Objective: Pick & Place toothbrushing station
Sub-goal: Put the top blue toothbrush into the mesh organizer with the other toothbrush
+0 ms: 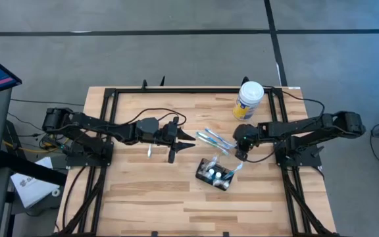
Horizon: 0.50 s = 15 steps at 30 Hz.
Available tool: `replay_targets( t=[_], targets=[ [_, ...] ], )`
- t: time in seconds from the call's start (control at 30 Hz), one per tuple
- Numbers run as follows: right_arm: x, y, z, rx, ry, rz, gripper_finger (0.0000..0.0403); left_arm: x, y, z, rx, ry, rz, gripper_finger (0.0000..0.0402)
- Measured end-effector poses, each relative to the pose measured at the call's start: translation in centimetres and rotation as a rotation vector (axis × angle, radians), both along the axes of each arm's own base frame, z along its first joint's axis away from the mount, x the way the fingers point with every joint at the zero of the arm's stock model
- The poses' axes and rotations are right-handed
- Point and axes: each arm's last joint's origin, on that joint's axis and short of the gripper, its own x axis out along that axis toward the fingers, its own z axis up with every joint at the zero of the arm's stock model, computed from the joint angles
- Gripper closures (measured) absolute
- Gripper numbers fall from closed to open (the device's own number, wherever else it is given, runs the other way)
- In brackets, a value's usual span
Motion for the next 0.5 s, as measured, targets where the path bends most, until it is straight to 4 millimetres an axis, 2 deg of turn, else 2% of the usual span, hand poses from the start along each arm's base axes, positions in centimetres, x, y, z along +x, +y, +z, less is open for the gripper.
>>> replay_targets(
  t=[0.5],
  targets=[
    [-0.33, 0.08, -0.28, 0.020, 0.045, -0.004, 0.0303, 0.00, 0.00, 0.00, 0.000, 0.000, 0.000, 0.0302]
  ],
)
